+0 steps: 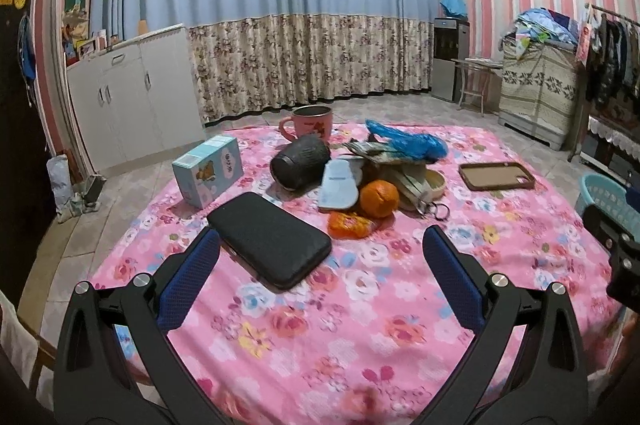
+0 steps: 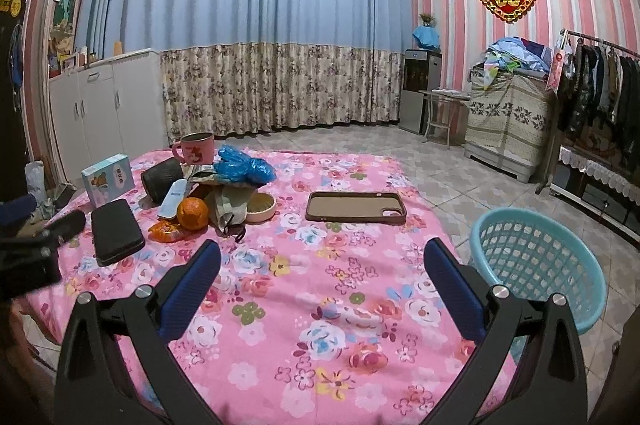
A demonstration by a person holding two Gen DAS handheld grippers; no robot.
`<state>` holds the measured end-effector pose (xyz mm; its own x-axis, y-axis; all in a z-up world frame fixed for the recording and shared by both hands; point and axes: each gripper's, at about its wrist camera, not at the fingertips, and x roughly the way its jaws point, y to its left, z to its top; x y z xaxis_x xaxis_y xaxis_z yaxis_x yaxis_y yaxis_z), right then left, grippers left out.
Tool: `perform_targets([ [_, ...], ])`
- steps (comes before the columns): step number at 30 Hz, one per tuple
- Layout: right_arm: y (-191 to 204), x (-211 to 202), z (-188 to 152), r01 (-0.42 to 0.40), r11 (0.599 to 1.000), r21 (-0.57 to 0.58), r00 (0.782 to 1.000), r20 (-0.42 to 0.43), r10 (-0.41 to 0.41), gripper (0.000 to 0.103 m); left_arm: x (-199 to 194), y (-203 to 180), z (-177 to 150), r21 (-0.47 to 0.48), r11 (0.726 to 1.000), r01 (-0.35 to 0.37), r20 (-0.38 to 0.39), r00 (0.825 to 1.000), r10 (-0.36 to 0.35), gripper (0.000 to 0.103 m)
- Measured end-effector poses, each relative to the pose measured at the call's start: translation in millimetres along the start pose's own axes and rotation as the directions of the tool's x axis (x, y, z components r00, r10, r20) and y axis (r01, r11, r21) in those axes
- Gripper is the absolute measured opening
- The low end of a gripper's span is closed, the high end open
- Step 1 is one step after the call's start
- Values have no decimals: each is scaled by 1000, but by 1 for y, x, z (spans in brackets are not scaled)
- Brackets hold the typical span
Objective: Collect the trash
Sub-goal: 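Reach the right gripper to the blue plastic bag and grasp it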
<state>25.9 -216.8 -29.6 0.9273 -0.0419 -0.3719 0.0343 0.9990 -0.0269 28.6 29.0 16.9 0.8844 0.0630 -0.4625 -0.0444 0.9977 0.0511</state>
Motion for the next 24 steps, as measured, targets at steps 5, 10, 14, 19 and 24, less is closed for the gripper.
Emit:
perform_targets([
  [5, -3, 5, 3, 7, 1000, -14, 1000, -7, -7, 99, 11, 13, 8, -16, 1000, -19, 1, 1000, 19, 98],
  [10, -6, 7, 4, 11, 1000, -20, 1000, -20, -11, 99, 5, 19, 11, -48, 999, -15, 32, 999, 16, 98],
  [14, -3, 6, 2, 4, 999, -37, 1000, -21, -5, 99, 0, 16, 8, -37, 999, -18, 39, 999, 20, 98],
  [19, -3, 7, 2, 3, 999, -41, 1000, -26, -4, 99, -14, 5, 4, 15, 997, -78, 85, 993, 76, 98],
  [24, -1, 17, 6, -14, 999, -39, 1000, -26, 13, 99, -10, 4, 5, 31, 996, -80, 62, 995, 78, 98],
])
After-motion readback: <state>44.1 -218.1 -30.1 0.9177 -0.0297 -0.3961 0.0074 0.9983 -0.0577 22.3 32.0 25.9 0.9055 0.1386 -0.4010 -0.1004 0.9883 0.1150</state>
